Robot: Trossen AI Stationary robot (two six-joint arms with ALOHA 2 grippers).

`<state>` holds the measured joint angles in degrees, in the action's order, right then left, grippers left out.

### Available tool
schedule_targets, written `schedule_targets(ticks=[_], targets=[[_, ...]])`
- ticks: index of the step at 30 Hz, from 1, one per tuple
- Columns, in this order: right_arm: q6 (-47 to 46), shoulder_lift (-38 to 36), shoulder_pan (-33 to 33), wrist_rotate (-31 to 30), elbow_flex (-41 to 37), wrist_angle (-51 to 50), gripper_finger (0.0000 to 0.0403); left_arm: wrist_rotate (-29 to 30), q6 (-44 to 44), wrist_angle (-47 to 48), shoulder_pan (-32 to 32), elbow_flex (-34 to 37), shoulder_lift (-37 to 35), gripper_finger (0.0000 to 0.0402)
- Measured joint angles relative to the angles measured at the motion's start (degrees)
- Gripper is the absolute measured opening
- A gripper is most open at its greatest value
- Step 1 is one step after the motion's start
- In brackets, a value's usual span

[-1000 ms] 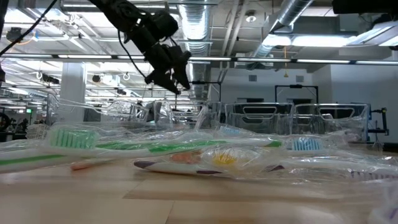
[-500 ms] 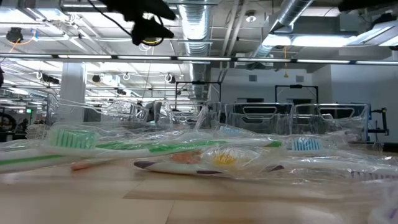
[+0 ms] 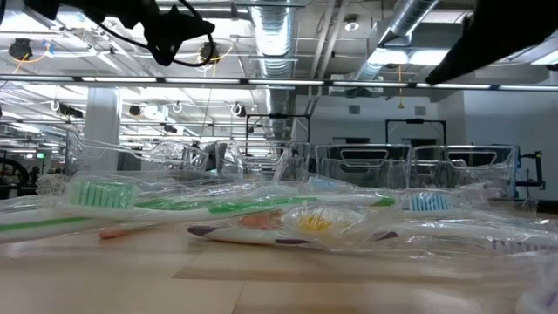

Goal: Pick & Place Toothbrushes
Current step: Put the blue toothbrush into the left transparent bin

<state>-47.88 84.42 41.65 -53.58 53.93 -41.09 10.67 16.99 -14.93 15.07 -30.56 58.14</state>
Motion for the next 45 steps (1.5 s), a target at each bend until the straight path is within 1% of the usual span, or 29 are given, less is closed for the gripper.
schedule_targets(ticks=[1, 3, 5, 6, 10, 13, 16, 19, 21, 28, 34, 40, 45], targets=[[-0.08, 1.05, -0.99, 0.14, 0.02, -0.07, 0.0175, 0.02, 0.0, -0.46, 0.0, 0.03, 0.14, 0.0213], [0.2, 2.97, -2.73, 2.78, 0.0, -0.27, 0.0201, 0.14, 0.0, -0.41, 0.0, 0.1, 0.8, 0.0213], [3.59, 4.75, -4.5, 7.3, 0.0, 1.23, 0.0221, 0.33, 0.0, -0.69, 0.0, 0.14, 1.93, 0.0213], [5.22, 5.58, -5.17, 10.56, 0.0, 1.77, 0.0228, 0.34, 0.0, -0.74, 0.0, 0.14, 2.49, 0.0213], [8.72, 7.83, -6.85, 22.31, 0.02, 4.99, 0.0239, 0.33, 1.8, -1.42, 0.0, 0.14, 5.34, 0.0213], [8.88, 8.76, -7.01, 28.16, 0.0, 5.87, 0.0234, 0.32, 2.38, -2.6, -0.02, 0.14, 7.27, 0.0213], [8.9, 8.75, -7.06, 29.56, 0.0, 7.91, 0.0227, 0.32, 2.34, -4.23, -0.02, 0.14, 8.93, 0.0213], [9.64, 8.75, -7.06, 29.59, 0.0, 10.4, 0.0223, 0.3, 0.45, -6.92, -0.02, 0.15, 10.09, 0.0213], [11.0, 8.75, -7.06, 29.6, 0.0, 11.77, 0.022, 0.3, -0.29, -7.08, -0.02, 0.16, 10.24, 0.0213], [11.9, 8.75, -7.29, 29.65, 0.0, 11.94, 0.0208, 0.21, -0.28, -7.45, -0.02, 0.16, 10.29, 0.0213], [9.93, 8.75, -8.03, 29.79, -0.12, 11.66, 0.0197, -0.64, -0.24, -7.51, -0.02, 0.16, 10.74, 0.0213], [9.47, 8.71, -8.87, 30.22, -3.1, 13.12, 0.0191, -2.04, -0.07, -7.43, 0.41, 0.16, 10.74, 0.0213], [8.89, 8.71, -9.6, 32.9, -4.58, 16.44, 0.0185, -2.04, -0.13, -7.64, 1.55, 0.16, 10.74, 0.0213]])
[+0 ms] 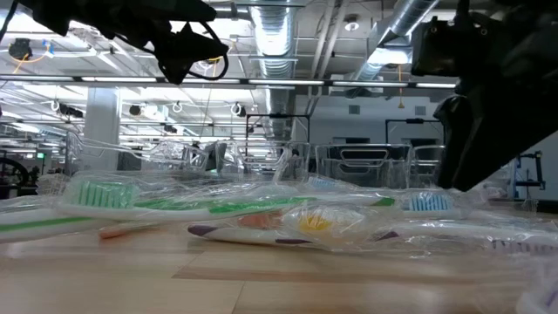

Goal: Pick & Place Toothbrushes
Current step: Put the blue toothbrush into the left transparent bin

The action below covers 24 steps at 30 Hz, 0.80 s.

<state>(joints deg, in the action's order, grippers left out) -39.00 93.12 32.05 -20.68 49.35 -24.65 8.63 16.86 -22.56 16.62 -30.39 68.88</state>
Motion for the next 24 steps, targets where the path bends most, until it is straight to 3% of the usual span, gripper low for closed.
schedule_targets(ticks=[16, 24], targets=[[-2.02, -0.02, -1.02, -0.16, -1.85, 4.15, 0.0178, 0.04, -3.28, -3.51, 1.88, -0.02, 0.85, 0.0213], [-1.44, 6.67, -1.56, 2.2, -1.56, 5.5, 0.0172, 0.08, -5.61, -10.67, 1.86, -0.02, 8.25, 0.0213]])
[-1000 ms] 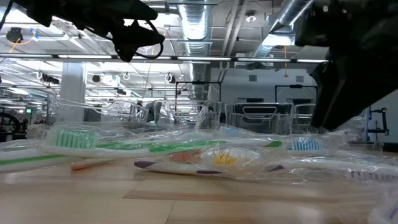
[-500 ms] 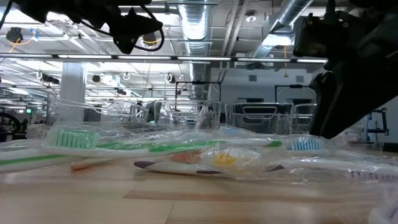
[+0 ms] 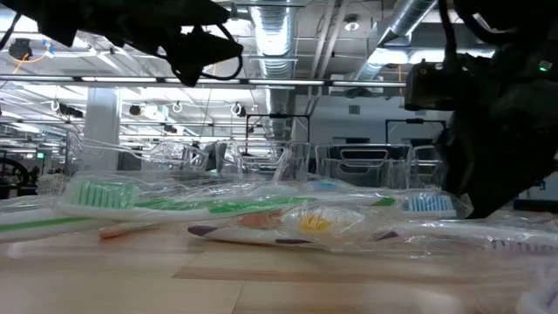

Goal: Pick & Place Toothbrushes
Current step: Put the blue toothbrush into the left transparent bin

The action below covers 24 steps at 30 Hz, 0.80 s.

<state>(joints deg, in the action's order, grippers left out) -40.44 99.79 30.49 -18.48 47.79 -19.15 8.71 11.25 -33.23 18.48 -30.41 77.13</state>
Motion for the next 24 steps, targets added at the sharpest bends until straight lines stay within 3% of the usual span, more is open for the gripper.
schedule_targets(ticks=[8, 16, 21, 24], targets=[[1.84, 1.98, -0.57, 0.14, 0.18, 1.33, 0.0144, -0.02, -2.39, -8.52, -0.24, -0.04, 7.17, 0.0213], [2.83, -2.23, -0.63, 1.53, -0.39, -1.87, 0.0018, 0.0, -2.43, -10.69, -0.24, -0.04, 8.85, 0.0213], [2.95, -2.45, -0.67, 1.32, -0.36, -2.51, 0.003, -0.01, -2.43, -11.32, -0.22, -0.07, 8.36, 0.0213], [2.92, -2.47, -0.67, 0.96, 1.35, -6.19, 0.0017, -0.01, -2.4, -11.5, -0.22, -0.07, 8.36, 0.0213]])
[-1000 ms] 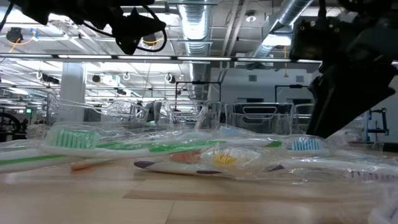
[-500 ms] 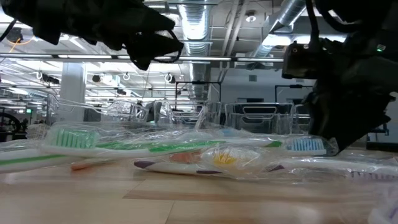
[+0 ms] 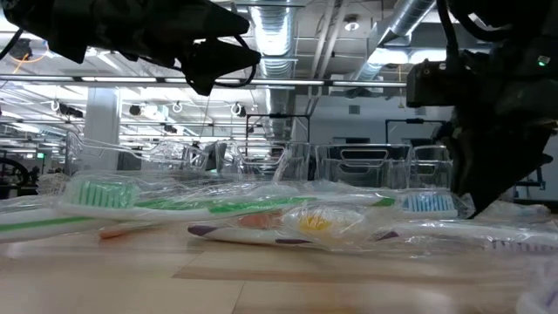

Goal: Pick & Place Toothbrushes
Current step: Put the blue toothbrush into the left transparent bin

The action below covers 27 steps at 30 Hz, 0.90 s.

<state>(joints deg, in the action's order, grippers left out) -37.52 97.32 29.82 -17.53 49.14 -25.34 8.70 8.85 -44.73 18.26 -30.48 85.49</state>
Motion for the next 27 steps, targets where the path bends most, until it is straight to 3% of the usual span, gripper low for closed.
schedule_targets(ticks=[15, 21, 27], targets=[[0.16, -0.2, 5.11, -5.32, 12.26, -11.67, 0.0018, 0.01, 0.41, -0.37, 0.0, 0.0, 0.0, 0.0213], [12.72, -0.24, 9.4, -12.86, 19.58, -5.53, 0.002, 1.26, -0.43, -2.96, 0.23, 0.02, 0.0, 0.0213], [26.57, -0.31, 12.83, -20.51, 22.16, 4.95, 0.0015, -1.15, -12.77, -11.68, 3.76, 0.02, 1.92, 0.0213]])
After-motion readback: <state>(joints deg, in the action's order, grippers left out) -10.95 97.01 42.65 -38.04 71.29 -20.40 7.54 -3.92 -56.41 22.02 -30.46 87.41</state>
